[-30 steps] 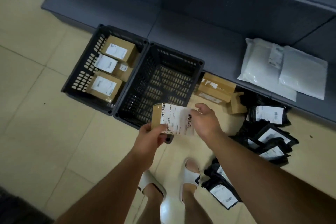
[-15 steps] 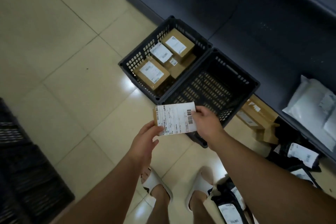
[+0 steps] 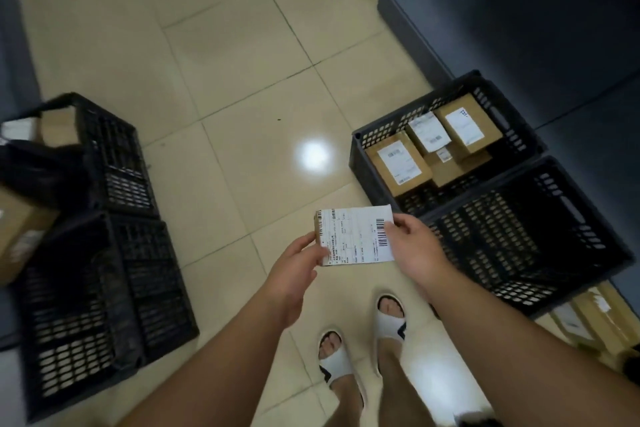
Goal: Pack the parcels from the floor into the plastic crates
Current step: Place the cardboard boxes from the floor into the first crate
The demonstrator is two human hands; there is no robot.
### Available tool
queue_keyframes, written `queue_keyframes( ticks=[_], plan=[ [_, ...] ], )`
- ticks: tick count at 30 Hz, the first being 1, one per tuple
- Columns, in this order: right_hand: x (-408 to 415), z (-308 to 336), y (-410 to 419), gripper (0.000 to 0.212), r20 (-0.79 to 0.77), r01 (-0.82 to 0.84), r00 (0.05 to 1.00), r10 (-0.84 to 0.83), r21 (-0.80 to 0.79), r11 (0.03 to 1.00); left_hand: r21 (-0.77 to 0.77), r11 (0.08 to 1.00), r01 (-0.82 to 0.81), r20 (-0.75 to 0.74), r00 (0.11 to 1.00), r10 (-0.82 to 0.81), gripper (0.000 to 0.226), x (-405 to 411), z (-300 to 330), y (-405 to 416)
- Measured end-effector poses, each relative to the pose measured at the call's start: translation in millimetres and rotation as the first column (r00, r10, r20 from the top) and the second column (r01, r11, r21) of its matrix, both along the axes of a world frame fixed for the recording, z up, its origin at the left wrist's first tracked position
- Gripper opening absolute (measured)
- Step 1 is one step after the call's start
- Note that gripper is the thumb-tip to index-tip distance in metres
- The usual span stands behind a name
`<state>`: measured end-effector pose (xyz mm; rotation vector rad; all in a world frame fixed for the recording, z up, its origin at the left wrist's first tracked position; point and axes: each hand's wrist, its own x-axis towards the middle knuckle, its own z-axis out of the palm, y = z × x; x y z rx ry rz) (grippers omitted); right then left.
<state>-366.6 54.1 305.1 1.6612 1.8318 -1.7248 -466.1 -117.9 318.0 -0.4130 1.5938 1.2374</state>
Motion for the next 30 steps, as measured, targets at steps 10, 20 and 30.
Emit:
queue_keyframes(
  ticks=[10, 20, 30],
  plan=[
    [-119.0, -17.5, 21.2, 0.028, 0.029, -0.18, 0.983, 0.181, -0.033, 0.983, -0.005, 0.969, -0.246, 0.04, 0.968, 0.246, 0.031, -83.7, -17.6, 5.3],
    [-229.6, -23.2, 53.9, 0.025, -0.001, -0.261, 0.965, 0.261, -0.041, 0.965, -0.029, 0.936, -0.35, 0.037, 0.936, 0.351, 0.03, -176.4, -23.0, 32.7],
    [-304.4, -53.1, 72.6, 0.024, 0.018, -0.182, 0.983, 0.184, -0.067, 0.981, -0.117, 0.976, -0.185, 0.039, 0.981, 0.19, 0.032, -272.8, -66.2, 52.2]
  ],
)
